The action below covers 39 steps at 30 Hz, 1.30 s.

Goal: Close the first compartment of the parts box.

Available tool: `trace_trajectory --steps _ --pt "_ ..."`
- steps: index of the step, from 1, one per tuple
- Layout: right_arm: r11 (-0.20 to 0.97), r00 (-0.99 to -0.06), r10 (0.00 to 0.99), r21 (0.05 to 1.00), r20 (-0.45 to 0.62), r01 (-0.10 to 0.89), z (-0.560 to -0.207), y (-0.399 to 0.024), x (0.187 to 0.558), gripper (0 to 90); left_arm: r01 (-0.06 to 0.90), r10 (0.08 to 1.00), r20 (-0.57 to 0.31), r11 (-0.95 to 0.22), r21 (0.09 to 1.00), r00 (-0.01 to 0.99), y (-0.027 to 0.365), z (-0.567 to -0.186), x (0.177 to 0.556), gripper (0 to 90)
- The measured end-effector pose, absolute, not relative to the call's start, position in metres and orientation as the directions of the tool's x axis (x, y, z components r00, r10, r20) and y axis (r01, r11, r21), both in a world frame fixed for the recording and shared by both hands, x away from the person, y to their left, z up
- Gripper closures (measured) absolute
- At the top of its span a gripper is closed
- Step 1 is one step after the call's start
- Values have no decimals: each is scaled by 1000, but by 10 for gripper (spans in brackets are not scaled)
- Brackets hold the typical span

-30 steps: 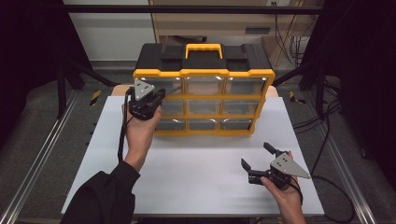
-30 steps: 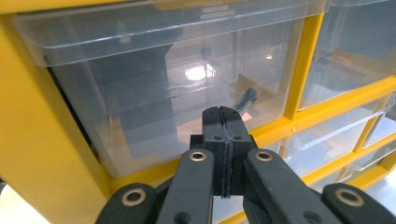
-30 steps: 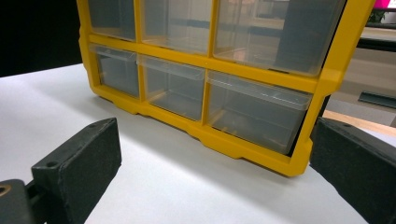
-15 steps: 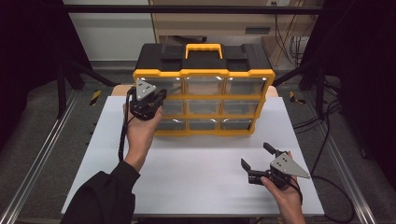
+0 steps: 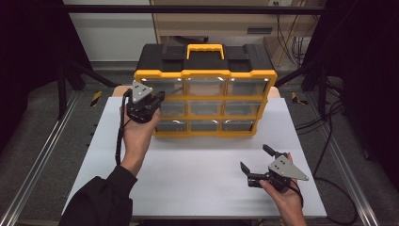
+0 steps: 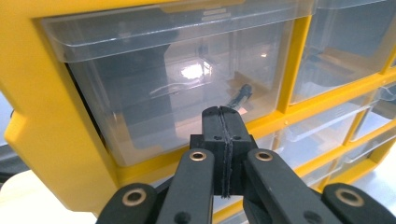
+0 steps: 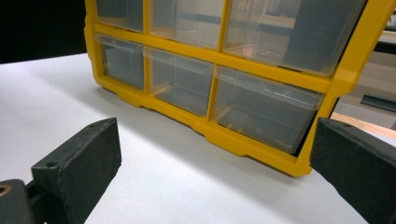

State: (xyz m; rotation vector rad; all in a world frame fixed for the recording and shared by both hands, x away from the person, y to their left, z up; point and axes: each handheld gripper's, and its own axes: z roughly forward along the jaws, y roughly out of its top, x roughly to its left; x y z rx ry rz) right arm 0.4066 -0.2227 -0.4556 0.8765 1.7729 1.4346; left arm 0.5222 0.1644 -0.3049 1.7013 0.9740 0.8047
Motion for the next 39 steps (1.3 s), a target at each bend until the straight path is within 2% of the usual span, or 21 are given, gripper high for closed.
trace_trajectory --steps 19,39 --pt "133 -524 849 988 -71 83 -455 -227 407 24 223 844 81 -231 947 529 161 -307 498 897" --pt "137 -525 848 987 -75 81 -455 -227 407 23 205 842 64 -204 957 536 173 -312 488 884"
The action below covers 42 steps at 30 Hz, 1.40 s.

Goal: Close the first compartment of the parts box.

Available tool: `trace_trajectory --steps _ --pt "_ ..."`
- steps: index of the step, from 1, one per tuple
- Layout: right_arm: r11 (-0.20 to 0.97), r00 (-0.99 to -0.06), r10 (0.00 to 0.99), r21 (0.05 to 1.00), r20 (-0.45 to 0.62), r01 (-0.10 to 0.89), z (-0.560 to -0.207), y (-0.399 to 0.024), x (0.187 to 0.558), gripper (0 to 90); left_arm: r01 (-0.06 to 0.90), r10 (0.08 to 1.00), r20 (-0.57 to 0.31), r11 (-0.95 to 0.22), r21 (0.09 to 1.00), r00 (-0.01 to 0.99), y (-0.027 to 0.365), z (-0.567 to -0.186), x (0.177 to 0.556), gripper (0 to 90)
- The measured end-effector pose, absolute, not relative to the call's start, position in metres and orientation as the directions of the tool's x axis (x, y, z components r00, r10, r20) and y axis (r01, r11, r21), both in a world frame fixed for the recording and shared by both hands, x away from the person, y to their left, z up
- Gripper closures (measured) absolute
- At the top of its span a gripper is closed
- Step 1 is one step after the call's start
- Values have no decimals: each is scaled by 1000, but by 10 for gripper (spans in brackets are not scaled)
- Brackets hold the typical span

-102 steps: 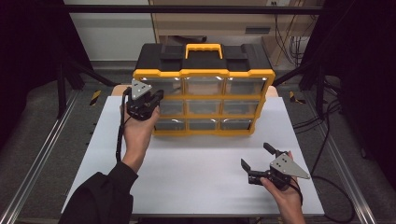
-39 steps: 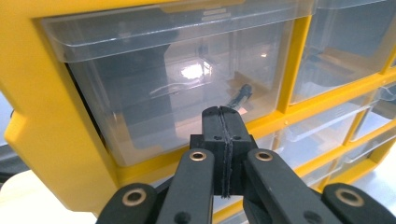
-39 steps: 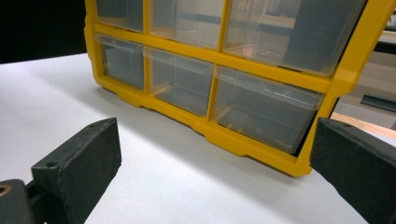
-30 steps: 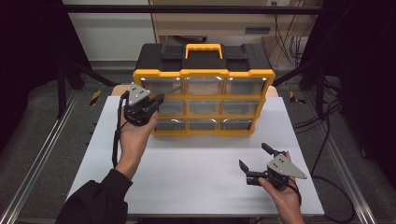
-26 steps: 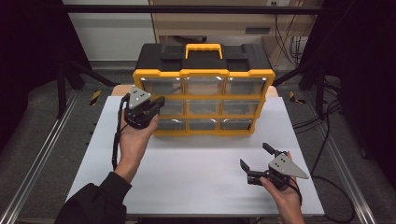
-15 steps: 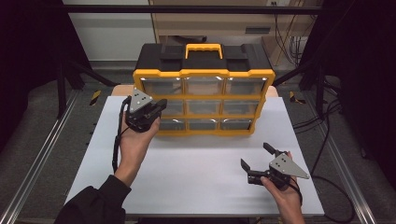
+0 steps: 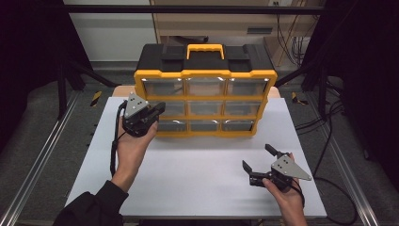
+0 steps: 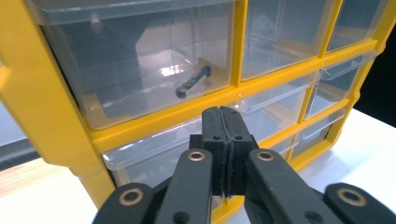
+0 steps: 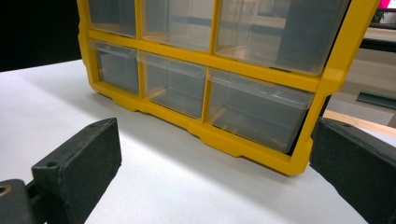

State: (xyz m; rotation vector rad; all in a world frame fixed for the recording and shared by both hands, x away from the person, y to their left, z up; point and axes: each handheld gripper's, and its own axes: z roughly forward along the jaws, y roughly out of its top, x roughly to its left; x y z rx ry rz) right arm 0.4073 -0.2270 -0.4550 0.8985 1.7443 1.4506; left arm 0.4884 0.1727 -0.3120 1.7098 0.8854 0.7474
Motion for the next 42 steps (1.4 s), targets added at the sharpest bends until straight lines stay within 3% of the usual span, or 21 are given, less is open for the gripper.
trace_trajectory --steps 14,23,42 --pt "144 -526 847 986 -81 81 -456 -227 408 23 164 835 57 -174 971 548 177 -310 482 737" --pt "145 -527 846 986 -80 84 -456 -227 407 23 144 832 58 -163 976 552 175 -309 480 581" --pt "148 -529 845 985 -81 85 -456 -226 408 23 115 826 45 -133 984 562 174 -309 479 386"
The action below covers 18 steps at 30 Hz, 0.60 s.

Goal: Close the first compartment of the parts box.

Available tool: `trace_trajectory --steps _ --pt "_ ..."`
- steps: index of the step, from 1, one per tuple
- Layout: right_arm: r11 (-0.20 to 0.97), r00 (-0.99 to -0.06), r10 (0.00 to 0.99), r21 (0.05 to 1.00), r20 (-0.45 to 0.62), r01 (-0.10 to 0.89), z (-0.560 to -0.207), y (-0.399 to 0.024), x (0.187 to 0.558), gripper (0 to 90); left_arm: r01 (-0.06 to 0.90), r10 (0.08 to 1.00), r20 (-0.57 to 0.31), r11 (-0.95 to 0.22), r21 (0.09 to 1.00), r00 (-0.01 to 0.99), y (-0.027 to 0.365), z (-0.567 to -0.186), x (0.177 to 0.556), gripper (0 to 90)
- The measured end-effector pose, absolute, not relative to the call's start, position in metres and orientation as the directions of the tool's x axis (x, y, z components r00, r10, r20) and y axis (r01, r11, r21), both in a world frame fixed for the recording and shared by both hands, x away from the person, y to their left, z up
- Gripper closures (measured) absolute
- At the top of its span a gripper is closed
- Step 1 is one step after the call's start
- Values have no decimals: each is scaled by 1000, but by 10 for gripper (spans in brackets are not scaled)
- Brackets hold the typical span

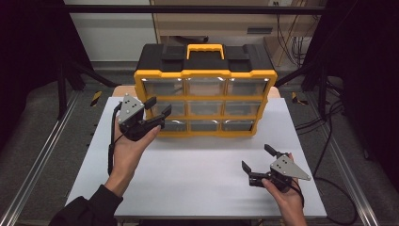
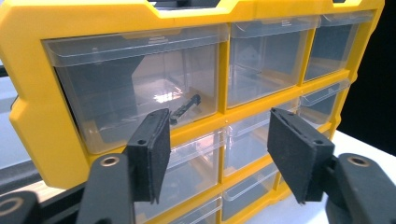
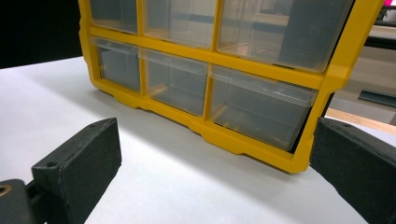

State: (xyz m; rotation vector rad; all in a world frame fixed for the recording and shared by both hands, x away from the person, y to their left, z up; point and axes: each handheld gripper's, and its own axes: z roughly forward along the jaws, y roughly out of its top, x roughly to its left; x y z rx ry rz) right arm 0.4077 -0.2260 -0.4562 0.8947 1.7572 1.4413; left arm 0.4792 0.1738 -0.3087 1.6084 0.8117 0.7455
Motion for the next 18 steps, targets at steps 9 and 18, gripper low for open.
trace_trajectory --steps 9,18 --pt "151 -530 844 985 -83 86 -456 -226 408 23 96 809 45 -124 988 586 173 -308 477 312" --pt "151 -530 844 985 -82 88 -456 -226 408 23 71 788 47 -114 991 614 169 -307 474 156"
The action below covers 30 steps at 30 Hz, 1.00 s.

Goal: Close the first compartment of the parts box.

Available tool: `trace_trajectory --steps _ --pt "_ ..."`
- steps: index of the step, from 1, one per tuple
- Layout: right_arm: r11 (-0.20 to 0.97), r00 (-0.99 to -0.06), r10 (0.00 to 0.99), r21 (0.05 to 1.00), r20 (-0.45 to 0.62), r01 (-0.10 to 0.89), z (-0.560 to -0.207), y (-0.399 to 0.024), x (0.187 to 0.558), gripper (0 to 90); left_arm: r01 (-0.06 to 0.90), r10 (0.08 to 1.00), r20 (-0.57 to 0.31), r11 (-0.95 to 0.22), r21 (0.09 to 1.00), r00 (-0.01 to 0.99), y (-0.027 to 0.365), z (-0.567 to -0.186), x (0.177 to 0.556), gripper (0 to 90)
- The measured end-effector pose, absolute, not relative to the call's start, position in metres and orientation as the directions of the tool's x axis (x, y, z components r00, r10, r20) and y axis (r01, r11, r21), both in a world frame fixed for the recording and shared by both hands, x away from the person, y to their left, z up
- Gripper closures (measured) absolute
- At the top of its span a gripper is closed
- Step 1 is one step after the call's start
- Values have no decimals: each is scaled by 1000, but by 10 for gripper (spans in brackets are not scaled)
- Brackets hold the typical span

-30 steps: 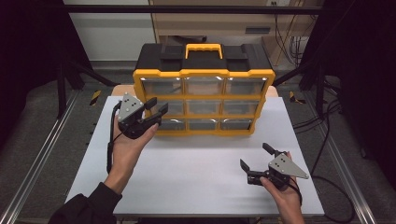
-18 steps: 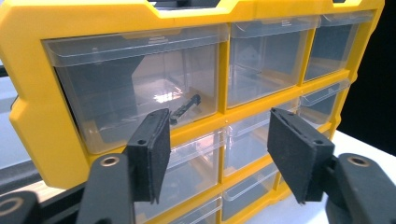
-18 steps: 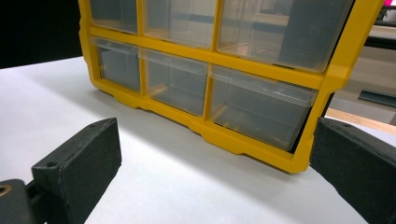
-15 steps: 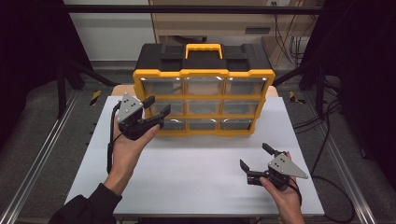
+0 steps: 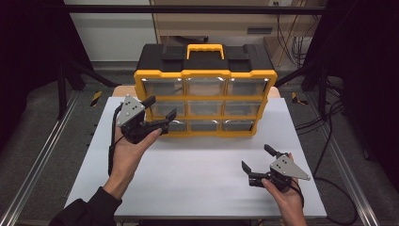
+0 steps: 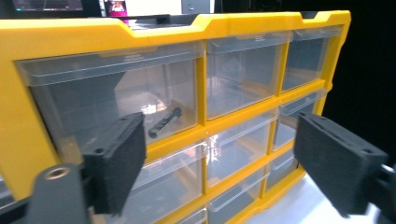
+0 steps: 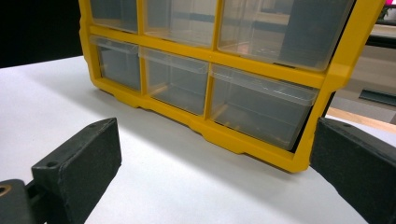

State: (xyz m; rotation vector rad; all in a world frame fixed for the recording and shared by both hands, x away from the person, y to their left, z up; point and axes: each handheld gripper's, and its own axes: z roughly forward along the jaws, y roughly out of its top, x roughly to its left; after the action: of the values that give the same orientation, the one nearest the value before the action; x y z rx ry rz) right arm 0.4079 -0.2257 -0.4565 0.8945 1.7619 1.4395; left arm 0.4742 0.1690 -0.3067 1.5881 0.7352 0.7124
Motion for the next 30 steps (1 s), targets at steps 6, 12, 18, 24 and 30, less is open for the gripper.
trace_trajectory --steps 6,12,18,24,30 --pt "153 -531 843 984 -83 89 -457 -225 408 23 66 775 33 -96 993 632 167 -307 473 38" --pt "151 -530 844 984 -80 93 -457 -225 408 22 37 767 43 -86 996 641 167 -304 470 10" --pt "152 -530 844 984 -79 95 -457 -225 408 22 36 762 46 -91 995 646 167 -302 468 10" --pt "153 -530 845 984 -79 97 -457 -225 408 23 32 759 50 -93 995 650 168 -301 466 12" --pt "153 -529 845 983 -79 97 -457 -225 408 23 36 755 38 -81 996 655 171 -299 464 14"
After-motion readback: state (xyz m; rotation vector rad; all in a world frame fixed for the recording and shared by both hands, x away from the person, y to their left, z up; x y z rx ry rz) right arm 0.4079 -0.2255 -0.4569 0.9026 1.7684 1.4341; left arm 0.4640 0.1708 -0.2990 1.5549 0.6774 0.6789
